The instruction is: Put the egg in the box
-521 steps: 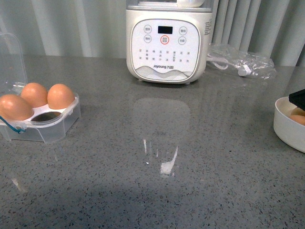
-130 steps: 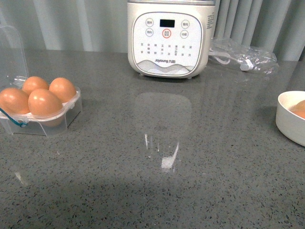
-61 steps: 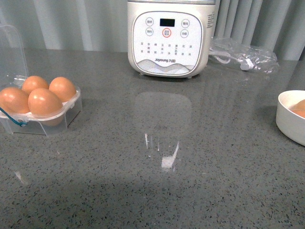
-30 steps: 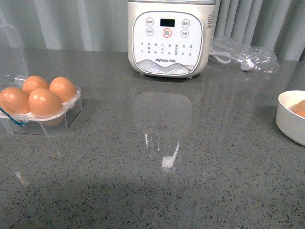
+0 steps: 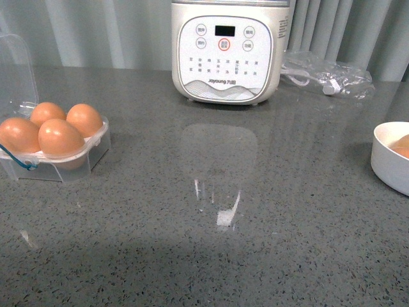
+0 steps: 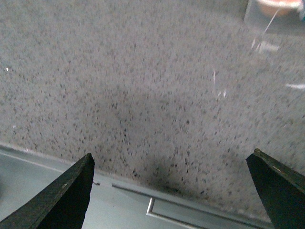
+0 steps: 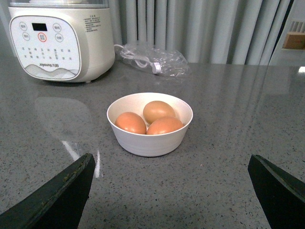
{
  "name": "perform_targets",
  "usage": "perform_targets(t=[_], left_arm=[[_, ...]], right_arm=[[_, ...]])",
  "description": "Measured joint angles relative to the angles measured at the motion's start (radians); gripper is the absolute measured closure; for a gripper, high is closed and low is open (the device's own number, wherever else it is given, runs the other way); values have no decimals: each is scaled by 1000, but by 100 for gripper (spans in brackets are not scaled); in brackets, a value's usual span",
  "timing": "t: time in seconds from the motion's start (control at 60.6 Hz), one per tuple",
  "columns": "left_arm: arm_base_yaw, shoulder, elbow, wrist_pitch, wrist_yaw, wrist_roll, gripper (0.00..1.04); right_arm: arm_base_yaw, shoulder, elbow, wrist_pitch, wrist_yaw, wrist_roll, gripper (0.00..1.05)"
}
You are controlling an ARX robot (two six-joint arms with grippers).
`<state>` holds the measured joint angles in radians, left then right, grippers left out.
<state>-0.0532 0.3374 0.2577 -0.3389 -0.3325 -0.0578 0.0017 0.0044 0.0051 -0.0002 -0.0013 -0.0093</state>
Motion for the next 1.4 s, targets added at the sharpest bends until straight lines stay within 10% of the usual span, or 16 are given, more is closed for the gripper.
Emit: perform_targets(t=[0.495, 1.403], left_arm=[[403, 727, 325, 563, 431, 116, 7], [382, 1175, 619, 693, 484, 160, 7]], right_arm=[[0, 0, 0, 0, 0, 0, 7], [0, 0, 0, 0, 0, 0, 7]])
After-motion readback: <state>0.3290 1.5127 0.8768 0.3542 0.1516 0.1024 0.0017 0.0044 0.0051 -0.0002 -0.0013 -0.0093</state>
